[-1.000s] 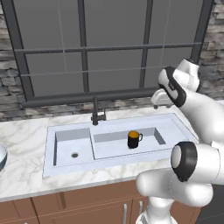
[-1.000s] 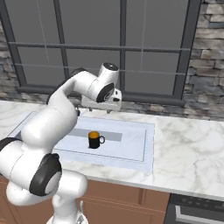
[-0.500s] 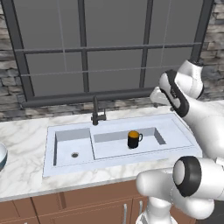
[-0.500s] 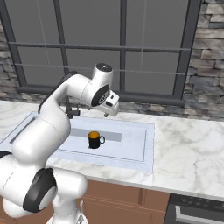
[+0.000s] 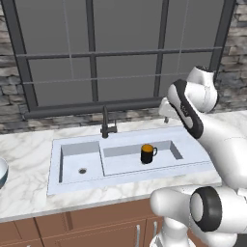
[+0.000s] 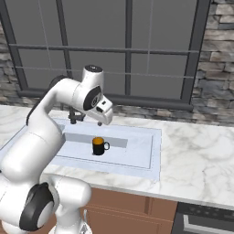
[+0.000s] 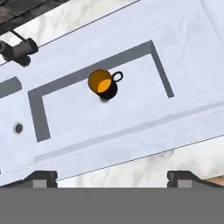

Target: Pick the mug and place it in the sink. Pick the bowl and place it in the open cabinet and then close the cabinet.

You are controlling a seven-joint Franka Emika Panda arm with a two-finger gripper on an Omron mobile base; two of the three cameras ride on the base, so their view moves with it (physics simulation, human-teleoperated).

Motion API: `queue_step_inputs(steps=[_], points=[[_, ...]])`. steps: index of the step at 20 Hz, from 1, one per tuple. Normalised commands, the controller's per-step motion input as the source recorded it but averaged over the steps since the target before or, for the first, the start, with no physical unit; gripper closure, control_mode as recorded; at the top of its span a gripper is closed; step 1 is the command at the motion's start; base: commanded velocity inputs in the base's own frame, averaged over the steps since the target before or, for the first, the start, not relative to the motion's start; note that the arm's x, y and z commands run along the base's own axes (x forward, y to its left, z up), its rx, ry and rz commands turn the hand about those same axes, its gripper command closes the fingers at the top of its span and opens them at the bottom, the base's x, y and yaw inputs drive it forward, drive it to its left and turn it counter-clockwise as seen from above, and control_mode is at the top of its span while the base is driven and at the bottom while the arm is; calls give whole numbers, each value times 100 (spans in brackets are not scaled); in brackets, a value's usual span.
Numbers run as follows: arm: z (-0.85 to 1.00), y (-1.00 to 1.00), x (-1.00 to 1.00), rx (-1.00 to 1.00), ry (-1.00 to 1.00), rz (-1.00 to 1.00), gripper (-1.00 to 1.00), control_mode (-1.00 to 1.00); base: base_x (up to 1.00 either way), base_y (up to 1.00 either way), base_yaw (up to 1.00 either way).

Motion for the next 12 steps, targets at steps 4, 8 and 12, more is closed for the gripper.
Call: queue_step_inputs(steps=[4, 8, 12], points=[[0, 0, -47, -2, 16, -1, -100, -100, 0, 0, 0], [13, 11, -44, -2, 17, -1, -100, -100, 0, 0, 0], [21, 23, -36, -1, 8, -1, -100, -100, 0, 0, 0]])
